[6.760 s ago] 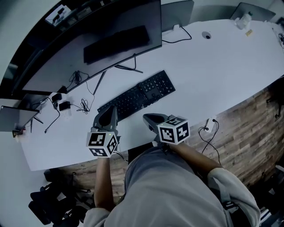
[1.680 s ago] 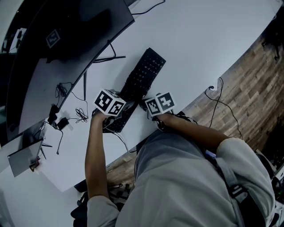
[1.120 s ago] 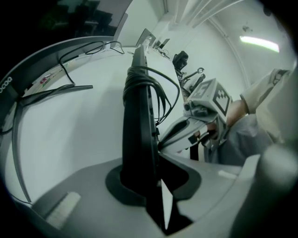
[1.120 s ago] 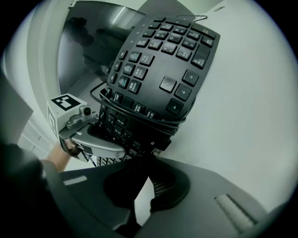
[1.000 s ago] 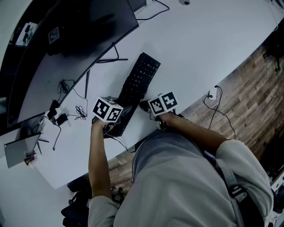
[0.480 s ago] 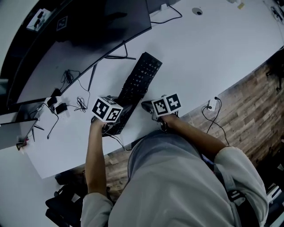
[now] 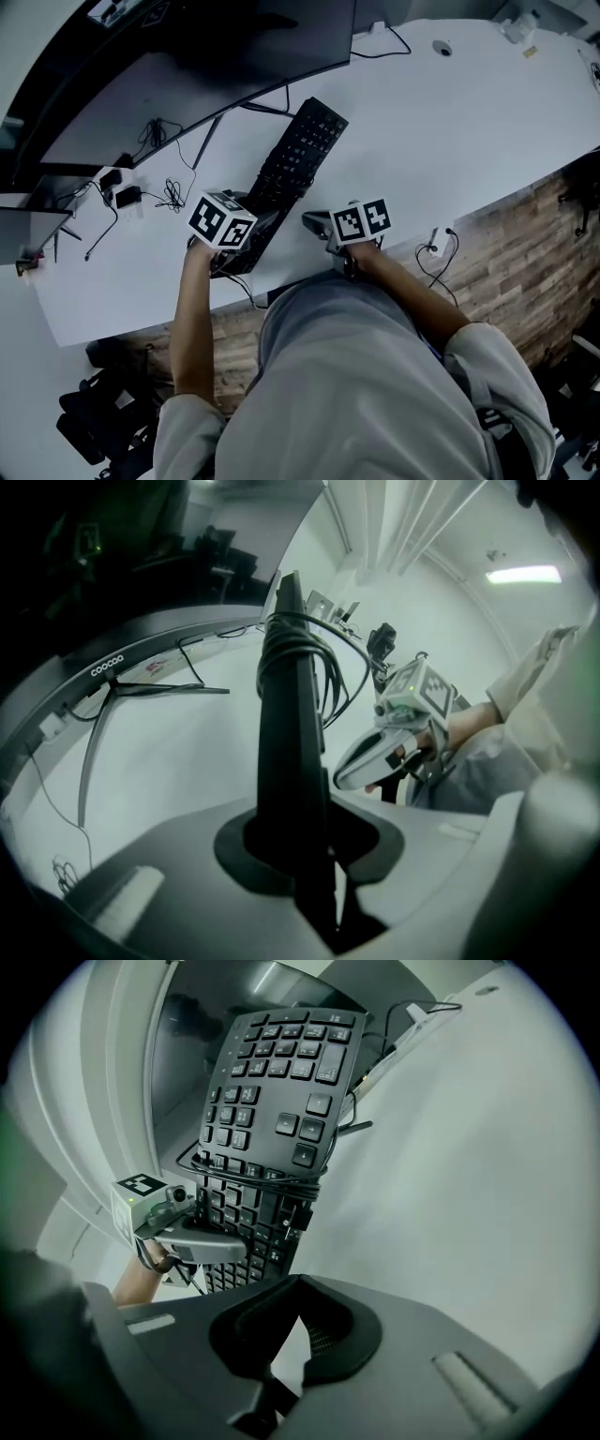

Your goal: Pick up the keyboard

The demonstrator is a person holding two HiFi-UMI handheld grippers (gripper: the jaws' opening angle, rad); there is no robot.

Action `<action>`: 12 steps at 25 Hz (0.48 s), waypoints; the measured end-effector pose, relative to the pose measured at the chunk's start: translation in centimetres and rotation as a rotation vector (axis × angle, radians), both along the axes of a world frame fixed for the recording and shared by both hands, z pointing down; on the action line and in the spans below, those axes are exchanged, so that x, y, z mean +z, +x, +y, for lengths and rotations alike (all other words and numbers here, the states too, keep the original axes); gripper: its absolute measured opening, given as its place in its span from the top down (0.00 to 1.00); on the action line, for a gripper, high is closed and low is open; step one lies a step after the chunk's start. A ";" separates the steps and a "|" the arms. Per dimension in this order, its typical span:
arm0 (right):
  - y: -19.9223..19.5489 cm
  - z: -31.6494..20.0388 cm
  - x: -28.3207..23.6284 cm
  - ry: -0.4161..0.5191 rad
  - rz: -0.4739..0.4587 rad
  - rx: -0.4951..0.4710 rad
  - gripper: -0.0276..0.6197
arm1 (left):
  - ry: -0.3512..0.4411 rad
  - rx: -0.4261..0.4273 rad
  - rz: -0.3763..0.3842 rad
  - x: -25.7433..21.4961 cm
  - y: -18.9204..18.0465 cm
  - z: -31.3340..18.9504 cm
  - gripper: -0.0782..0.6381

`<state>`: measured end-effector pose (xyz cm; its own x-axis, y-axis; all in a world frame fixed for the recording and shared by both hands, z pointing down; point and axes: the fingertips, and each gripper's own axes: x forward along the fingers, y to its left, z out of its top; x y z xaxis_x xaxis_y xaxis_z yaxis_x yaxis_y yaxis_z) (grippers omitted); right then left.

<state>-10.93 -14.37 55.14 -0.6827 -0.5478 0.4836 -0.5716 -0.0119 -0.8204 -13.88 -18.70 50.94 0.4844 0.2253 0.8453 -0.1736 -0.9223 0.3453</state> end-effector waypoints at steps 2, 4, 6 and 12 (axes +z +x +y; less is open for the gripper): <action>-0.1 0.0 -0.4 0.004 -0.009 -0.003 0.96 | 0.017 -0.009 0.010 -0.5 -0.2 0.0 0.89; -0.2 -0.1 -1.0 0.009 -0.027 0.000 0.96 | 0.033 -0.023 0.024 -0.9 -0.5 -0.2 0.89; -0.2 0.0 -1.6 0.021 -0.029 -0.003 0.96 | 0.045 -0.047 0.041 -1.2 -0.7 -0.3 0.89; 0.2 -0.3 -3.4 0.048 -0.029 0.004 0.96 | 0.065 -0.126 0.110 -2.8 -1.5 -0.8 0.89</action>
